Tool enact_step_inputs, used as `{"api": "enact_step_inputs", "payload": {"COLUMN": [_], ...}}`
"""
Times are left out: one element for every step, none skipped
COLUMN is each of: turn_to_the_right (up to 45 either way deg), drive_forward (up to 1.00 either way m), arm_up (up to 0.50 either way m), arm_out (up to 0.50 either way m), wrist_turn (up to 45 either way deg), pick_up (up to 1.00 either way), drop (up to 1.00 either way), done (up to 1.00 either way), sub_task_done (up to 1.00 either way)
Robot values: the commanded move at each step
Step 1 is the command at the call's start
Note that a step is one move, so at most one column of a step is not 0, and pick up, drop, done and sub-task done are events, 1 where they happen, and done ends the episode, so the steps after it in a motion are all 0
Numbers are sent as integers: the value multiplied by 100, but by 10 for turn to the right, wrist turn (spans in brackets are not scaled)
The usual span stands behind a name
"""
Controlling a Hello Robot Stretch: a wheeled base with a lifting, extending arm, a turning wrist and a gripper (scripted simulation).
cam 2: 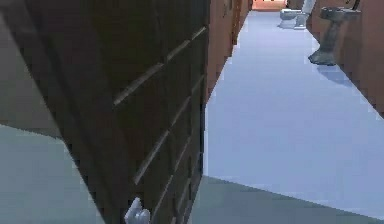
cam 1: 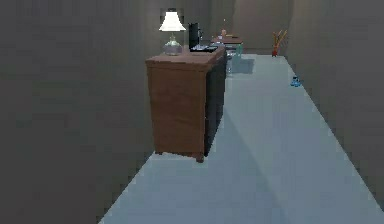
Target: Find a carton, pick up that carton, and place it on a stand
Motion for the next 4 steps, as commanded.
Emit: {"api": "enact_step_inputs", "payload": {"turn_to_the_right": [150, 0, 150, 0], "drive_forward": [0, 60, 0, 85], "arm_up": [0, 0, 0, 0], "arm_out": [0, 0, 0, 0], "wrist_turn": [0, 0, 0, 0], "pick_up": [0, 0, 0, 0], "drop": [0, 0, 0, 0], "done": [0, 0, 0, 0], "sub_task_done": [0, 0, 0, 0]}}
